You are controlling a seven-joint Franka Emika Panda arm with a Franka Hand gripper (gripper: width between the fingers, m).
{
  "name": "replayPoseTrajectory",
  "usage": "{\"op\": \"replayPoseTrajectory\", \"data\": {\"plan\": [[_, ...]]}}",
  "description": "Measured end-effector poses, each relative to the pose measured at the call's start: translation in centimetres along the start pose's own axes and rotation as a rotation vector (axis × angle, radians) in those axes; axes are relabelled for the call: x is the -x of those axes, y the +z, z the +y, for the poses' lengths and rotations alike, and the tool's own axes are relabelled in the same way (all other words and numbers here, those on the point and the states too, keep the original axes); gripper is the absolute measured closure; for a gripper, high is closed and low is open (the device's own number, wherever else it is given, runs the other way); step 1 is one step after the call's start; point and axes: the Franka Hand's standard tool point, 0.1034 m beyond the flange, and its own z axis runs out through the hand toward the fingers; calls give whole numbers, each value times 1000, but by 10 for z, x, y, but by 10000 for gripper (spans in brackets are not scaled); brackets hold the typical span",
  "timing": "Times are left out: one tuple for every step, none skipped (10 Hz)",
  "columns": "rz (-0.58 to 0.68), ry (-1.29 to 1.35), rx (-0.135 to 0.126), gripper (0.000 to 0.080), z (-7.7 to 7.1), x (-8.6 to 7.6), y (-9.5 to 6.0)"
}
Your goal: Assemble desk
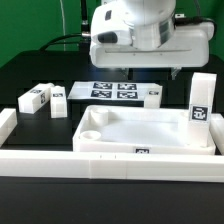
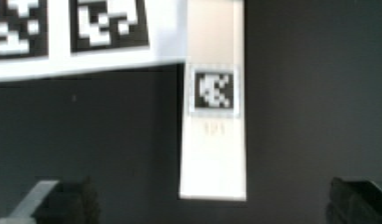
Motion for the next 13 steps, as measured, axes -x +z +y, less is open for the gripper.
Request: {"op": "replayPoseTrajectory", "data": {"plan": [[-90, 3, -2, 150, 1, 0, 1], [-132, 4, -1, 150, 1, -3, 3], [-219, 6, 0, 150, 1, 0, 7], [-279, 6, 2, 150, 1, -3, 9], [-321, 6, 3, 150, 1, -5, 10], [-377, 8, 4, 150, 2, -3, 13], [-360, 7, 4, 150, 2, -8, 14], [-355, 7, 4, 150, 2, -8, 13], [-360, 8, 5, 150, 2, -10, 19], [-367, 9, 7, 150, 2, -11, 25], [-366, 9, 8, 150, 2, -12, 26], [-374, 9, 8, 150, 2, -11, 26], [-383, 11, 8, 150, 3, -10, 28]]}}
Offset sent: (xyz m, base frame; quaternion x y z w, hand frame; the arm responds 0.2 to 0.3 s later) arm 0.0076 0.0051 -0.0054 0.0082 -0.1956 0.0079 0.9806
